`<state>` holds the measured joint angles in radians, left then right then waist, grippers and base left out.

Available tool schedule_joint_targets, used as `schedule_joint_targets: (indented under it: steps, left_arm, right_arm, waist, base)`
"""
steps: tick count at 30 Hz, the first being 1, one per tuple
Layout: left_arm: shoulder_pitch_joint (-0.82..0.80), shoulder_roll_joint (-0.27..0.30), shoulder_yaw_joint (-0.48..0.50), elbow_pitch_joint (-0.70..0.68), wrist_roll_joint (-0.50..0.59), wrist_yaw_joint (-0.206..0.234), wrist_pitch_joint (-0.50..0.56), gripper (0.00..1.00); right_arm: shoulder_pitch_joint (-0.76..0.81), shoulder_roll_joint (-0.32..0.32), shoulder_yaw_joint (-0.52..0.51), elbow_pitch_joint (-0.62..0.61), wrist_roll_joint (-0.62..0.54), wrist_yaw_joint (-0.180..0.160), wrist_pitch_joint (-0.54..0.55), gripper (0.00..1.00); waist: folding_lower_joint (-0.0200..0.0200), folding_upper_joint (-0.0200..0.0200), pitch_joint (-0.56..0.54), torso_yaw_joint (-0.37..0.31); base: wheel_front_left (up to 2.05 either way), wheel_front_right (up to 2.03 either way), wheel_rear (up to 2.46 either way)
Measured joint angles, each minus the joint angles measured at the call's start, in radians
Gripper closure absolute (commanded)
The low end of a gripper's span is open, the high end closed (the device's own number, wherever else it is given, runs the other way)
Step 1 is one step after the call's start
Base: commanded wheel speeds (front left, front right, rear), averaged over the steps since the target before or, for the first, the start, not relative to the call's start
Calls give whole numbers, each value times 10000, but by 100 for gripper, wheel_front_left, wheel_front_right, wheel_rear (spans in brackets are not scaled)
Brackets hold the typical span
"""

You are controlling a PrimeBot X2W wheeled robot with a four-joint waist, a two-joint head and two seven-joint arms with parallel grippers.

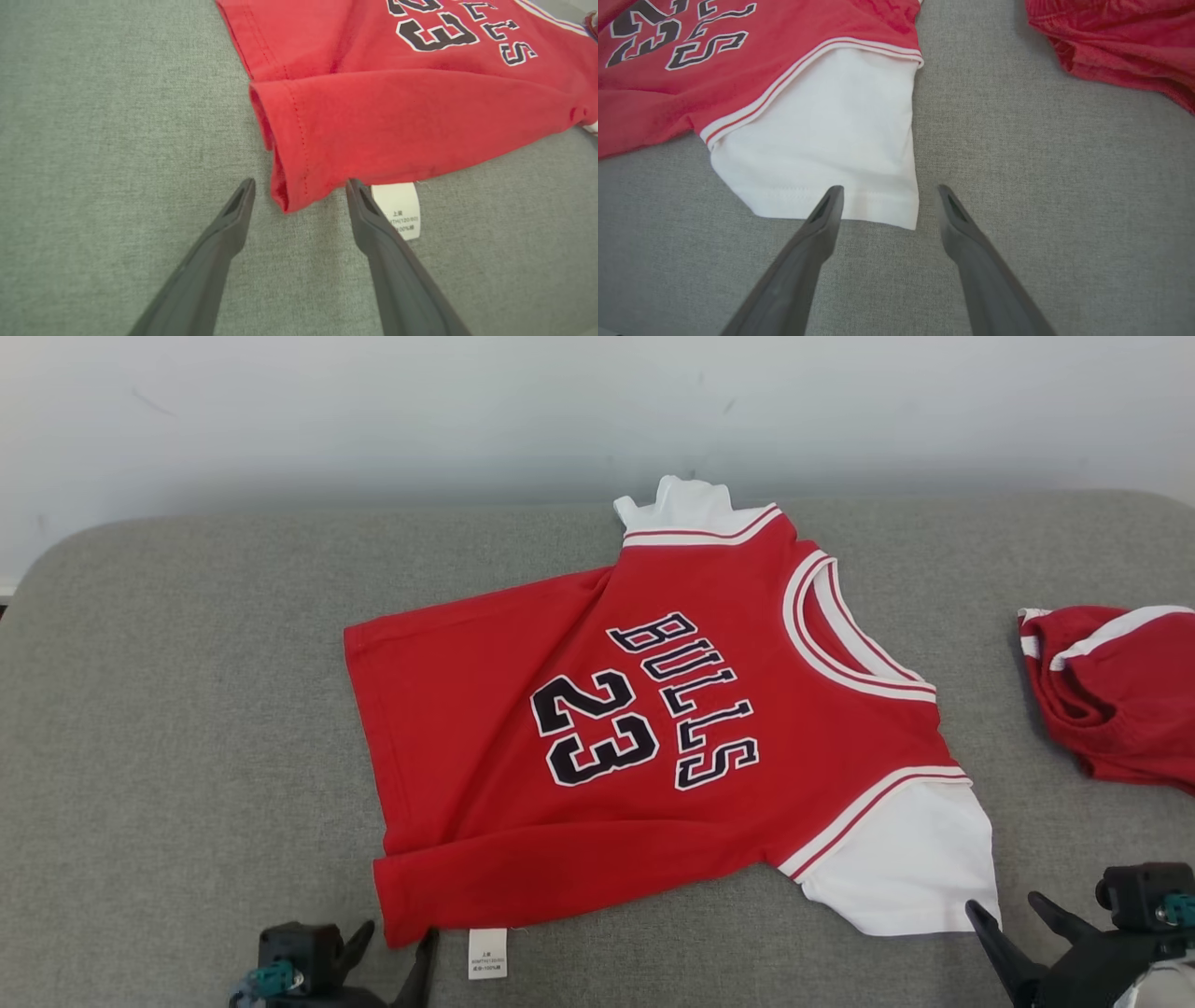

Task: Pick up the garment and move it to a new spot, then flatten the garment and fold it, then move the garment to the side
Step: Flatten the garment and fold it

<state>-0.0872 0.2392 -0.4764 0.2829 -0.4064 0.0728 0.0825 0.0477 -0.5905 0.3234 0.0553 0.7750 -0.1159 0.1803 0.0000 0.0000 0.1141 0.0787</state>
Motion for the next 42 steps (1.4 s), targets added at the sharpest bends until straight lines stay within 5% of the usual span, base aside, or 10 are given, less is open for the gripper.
schedule_joint_targets:
  steps: [8, 10, 11, 12, 13, 23, 33, 42]
  left_arm:
    - [-608, -207, 35, 297, -77, 59, 539, 4]
    - [-631, -247, 54, 353, -127, 59, 625, 53]
    - [-646, -278, 58, 420, -222, 58, 702, 69]
    - [-653, -297, 71, 453, -290, 61, 723, 76]
    - [-662, -326, 96, 472, -355, 63, 729, 100]
    - [-575, -161, 25, 123, -267, 113, 988, 100]
    - [643, 245, -180, -1519, -445, -50, 1164, 100]
    - [611, 460, -307, -2826, -1260, -930, 1894, 100]
  right_arm:
    - [-891, 207, 173, 537, -290, -73, 522, 0]
    - [-1039, 259, 322, 725, -332, -73, 738, 0]
    - [-1049, 278, 385, 780, -372, -73, 803, 24]
    - [-1049, 318, 397, 834, -370, -73, 851, 60]
    - [-1051, 349, 433, 878, -370, -73, 853, 100]
    - [-1196, 451, 267, 1114, -290, -73, 978, 100]
    - [-616, -115, -660, 1181, 259, -73, 713, 100]
    - [-477, 92, -40, -17, 780, 433, 1413, 100]
  waist:
    - [1, 0, 408, 42]
    - [1, 0, 478, 52]
    - [1, 0, 503, 56]
    - [1, 0, 514, 61]
    - [1, 0, 520, 65]
    - [1, 0, 436, 45]
    - [0, 0, 58, 22]
    - [0, -1, -190, 122]
  base:
    - [0, 0, 0]
    - [0, 0, 0]
    - [0, 0, 0]
    - [0, 0, 0]
    - [0, 0, 0]
    - [0, 0, 0]
    - [0, 0, 0]
    - [0, 0, 0]
